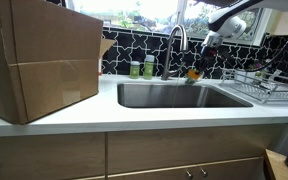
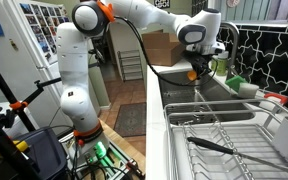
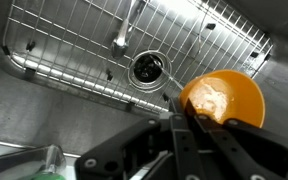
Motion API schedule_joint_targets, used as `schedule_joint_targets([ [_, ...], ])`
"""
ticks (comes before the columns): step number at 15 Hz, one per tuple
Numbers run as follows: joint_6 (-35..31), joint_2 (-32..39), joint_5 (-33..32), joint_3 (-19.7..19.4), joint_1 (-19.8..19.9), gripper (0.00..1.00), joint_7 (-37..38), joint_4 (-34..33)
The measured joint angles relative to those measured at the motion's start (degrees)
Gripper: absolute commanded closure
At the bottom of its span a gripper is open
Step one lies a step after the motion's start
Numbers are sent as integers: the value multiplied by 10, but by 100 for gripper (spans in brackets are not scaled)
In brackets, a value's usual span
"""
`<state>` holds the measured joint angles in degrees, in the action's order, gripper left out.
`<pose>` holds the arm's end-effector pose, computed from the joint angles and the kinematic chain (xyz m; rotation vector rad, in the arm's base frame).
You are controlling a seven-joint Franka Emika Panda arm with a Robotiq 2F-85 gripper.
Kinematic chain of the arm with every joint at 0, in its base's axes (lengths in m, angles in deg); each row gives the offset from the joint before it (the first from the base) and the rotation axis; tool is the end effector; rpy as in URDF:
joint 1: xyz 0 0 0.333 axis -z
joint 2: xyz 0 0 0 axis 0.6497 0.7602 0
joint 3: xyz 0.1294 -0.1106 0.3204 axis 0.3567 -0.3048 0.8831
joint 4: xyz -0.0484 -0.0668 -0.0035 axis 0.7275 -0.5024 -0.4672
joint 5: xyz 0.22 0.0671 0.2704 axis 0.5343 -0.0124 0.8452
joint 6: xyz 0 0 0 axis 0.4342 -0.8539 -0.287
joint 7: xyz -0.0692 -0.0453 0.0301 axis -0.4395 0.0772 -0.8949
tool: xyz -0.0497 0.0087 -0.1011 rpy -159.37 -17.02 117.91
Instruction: Open the faucet then place the orange bowl under the faucet and set it back down on the counter
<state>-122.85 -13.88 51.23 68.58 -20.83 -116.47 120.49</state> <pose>0.5151 -0.3230 0.4917 -2.8630 0.4428 -0.2601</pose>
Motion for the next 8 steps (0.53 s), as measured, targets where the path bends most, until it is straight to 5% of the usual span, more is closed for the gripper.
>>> schedule_joint_targets([
  [8, 0, 58, 38, 32, 19, 99, 37, -70],
])
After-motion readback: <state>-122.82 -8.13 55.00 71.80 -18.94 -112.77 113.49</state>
